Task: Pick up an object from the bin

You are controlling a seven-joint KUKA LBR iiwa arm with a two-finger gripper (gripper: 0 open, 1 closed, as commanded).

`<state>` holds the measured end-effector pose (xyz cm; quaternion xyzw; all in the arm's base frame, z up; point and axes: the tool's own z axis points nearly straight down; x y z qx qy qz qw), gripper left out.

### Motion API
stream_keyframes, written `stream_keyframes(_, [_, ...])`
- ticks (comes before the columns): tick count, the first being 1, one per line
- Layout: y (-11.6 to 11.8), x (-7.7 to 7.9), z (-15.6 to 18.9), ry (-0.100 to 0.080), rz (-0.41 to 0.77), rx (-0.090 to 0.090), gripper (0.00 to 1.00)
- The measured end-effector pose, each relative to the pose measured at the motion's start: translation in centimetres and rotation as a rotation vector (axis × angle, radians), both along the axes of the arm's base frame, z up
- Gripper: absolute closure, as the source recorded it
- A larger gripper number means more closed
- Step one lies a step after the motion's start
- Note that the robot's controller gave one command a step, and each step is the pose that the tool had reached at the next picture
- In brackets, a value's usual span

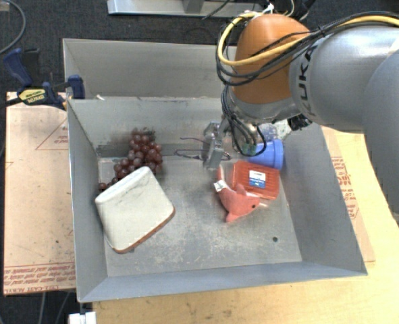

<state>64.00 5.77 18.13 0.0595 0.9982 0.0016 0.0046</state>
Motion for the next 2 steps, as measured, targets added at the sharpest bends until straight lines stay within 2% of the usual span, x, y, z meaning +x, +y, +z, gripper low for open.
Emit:
stream_keyframes(1, [0.0, 0.0, 0.0, 0.000, 0.001, 0.000, 1.00])
stream_keyframes(2, [0.2, -0.2, 14.9, -0.006, -0.044, 0.002, 1.00])
